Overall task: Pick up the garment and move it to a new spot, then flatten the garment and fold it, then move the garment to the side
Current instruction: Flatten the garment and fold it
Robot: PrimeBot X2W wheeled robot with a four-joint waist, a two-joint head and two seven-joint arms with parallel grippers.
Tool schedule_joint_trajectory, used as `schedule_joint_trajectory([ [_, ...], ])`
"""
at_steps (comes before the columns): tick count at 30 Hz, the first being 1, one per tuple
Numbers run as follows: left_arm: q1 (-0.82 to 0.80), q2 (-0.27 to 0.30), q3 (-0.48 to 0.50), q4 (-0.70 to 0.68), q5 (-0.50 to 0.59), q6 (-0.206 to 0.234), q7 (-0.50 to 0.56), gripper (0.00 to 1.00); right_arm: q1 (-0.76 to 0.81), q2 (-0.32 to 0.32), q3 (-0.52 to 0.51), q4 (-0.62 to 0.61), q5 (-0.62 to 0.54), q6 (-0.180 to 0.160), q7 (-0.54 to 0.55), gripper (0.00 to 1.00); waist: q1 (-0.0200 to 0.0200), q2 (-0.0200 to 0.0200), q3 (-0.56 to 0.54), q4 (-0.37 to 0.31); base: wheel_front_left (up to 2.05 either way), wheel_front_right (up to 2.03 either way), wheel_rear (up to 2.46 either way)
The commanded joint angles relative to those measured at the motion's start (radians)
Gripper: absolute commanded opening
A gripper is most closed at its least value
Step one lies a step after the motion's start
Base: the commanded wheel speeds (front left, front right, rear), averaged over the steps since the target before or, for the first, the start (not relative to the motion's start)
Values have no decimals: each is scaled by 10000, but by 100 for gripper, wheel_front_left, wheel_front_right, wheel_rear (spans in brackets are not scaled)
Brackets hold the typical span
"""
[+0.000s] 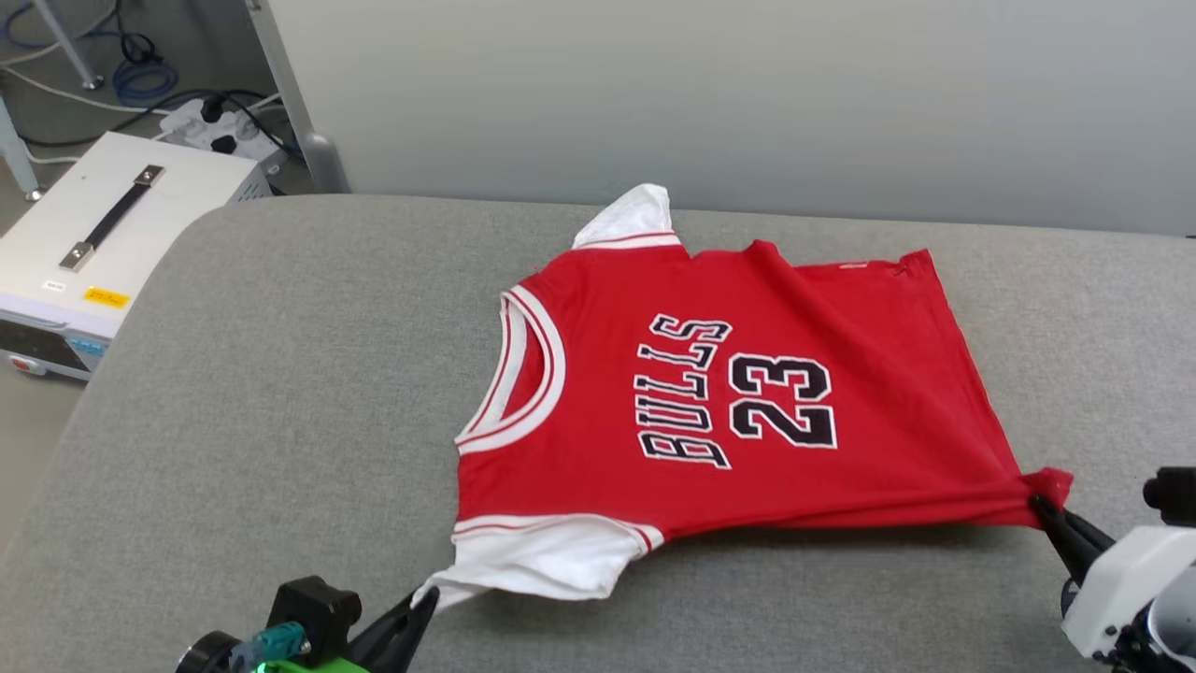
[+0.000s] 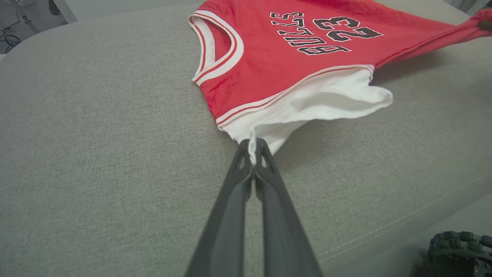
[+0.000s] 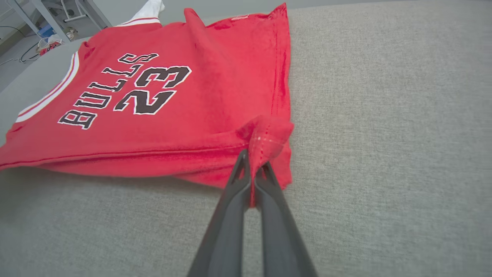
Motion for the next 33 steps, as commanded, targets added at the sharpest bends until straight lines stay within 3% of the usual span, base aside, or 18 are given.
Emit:
schedule_joint_trajectory([
  [1,258,124,-54,-161,-51,94,72,0,398,-107,-224,-80,38,-11,1,0,1,0,-368,-1,0,0,0],
  [14,1340,402,-911,-1032,-179,-83,546,0,3605,-73,-2300,-1795,-784,-11,1189,0,1,0,-1082,-108,0,0,0],
  [21,1708,647,-1169,-1400,-174,-94,696,0,5455,520,-3905,-3310,-1308,-11,2623,0,1,0,-1097,-66,0,0,0],
  [27,1121,559,-720,-1451,90,38,241,0,5815,1235,-5087,-4824,-2012,-11,3091,0,1,0,-846,-131,0,0,0],
  [33,-148,287,-204,-1247,241,-151,111,0,5355,1727,-5896,-5781,-2615,-11,3499,0,1,0,-190,-195,0,0,0],
])
